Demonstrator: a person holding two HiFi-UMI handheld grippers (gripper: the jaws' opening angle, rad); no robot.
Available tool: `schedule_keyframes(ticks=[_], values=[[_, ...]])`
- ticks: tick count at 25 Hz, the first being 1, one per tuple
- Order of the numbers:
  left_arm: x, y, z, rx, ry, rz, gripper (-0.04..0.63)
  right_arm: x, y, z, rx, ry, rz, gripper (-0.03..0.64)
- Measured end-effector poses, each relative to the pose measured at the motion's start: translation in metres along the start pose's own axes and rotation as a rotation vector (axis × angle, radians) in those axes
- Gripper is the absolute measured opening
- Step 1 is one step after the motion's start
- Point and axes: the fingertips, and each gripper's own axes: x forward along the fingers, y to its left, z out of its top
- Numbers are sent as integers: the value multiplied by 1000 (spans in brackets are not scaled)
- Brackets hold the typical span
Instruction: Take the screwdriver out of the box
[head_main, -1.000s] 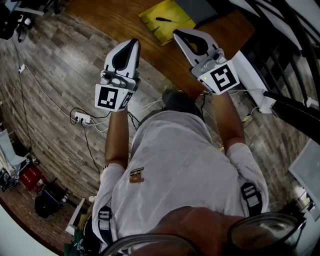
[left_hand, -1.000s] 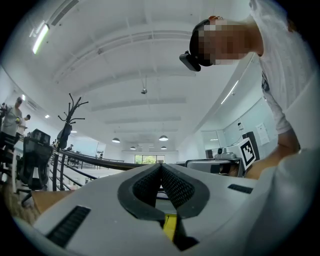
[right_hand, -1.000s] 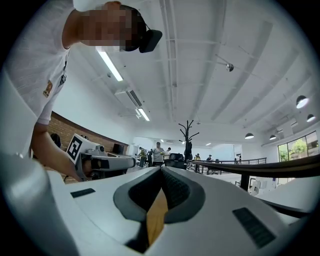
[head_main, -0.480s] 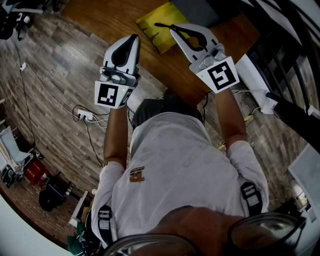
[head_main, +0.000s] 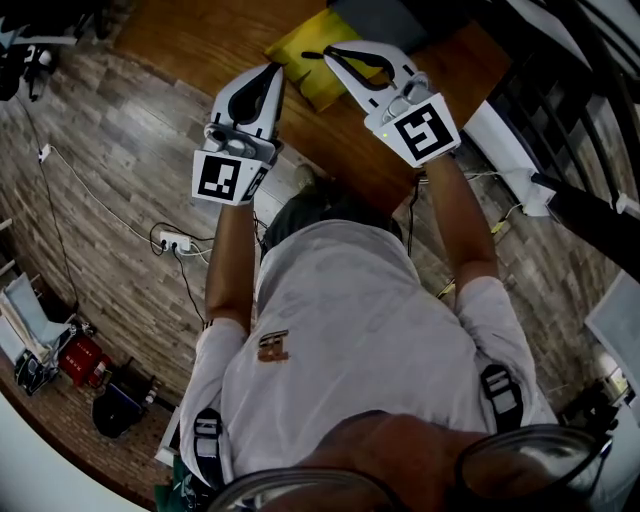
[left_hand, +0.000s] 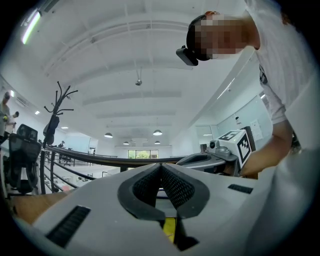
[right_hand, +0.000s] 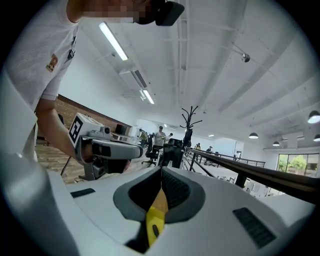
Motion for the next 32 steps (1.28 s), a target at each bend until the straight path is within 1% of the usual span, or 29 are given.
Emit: schedule_keyframes(ticks=[6,11,14,20,32], values=[[-3,2,-9,-8,1,-35,20,16,10,-25,8,117,14,34],[-7,1,-15,-6,10,-51,18,25,21,-50,-42,236,57,34],[-8,4,-20,-9,17,-51,18,32,25,-68,-66,308,83,34],[-9,24,-24,-32,28,-43,18,54,31,-94,-84,442,148,35],[0,37,-47,-49,54,-54,18,80,33,-148,-107,606,251,38]])
